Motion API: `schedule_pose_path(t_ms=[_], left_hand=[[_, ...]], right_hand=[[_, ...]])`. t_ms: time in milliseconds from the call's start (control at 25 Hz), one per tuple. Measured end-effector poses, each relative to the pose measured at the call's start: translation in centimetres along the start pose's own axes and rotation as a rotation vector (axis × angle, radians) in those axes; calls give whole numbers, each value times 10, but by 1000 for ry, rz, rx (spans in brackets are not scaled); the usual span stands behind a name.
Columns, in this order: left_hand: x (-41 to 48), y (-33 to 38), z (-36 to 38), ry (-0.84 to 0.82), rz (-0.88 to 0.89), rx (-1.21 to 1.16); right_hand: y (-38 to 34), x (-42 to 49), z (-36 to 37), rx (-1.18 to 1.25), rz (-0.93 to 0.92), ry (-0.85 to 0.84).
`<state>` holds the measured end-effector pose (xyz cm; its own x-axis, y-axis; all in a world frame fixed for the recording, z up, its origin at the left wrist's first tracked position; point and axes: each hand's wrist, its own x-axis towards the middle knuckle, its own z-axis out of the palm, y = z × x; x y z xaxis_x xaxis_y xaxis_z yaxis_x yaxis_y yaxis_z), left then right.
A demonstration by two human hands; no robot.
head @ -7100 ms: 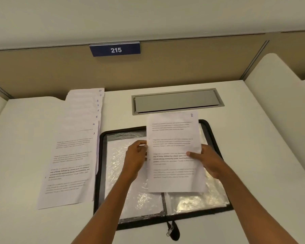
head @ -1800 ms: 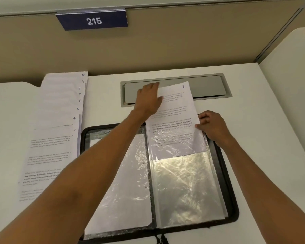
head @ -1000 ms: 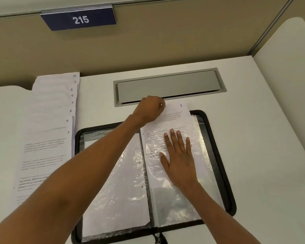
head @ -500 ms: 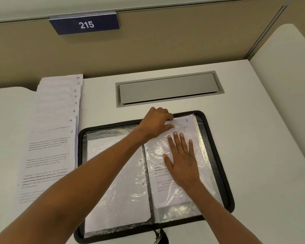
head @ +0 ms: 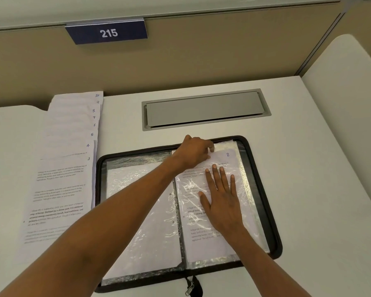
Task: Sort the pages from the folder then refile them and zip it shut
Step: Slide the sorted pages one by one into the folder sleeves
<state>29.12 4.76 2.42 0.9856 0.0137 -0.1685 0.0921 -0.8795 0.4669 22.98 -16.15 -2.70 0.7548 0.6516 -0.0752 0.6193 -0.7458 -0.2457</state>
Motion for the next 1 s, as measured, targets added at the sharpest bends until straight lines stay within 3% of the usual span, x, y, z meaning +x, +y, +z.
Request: schedule_pose_path(t_ms=[480, 680, 920, 1000], left_hand=[[2, 10, 7, -10, -35, -14], [10, 12, 14, 63, -98, -46], [15, 26, 28, 132, -190, -61], [11, 34, 32, 216, -121, -14]], right_hand=[[15, 1, 1, -39, -39, -28], [22, -3, 0, -14, -73, -7], [55, -11, -17, -20, 188, 81], [38, -24, -19, 7, 129, 83]])
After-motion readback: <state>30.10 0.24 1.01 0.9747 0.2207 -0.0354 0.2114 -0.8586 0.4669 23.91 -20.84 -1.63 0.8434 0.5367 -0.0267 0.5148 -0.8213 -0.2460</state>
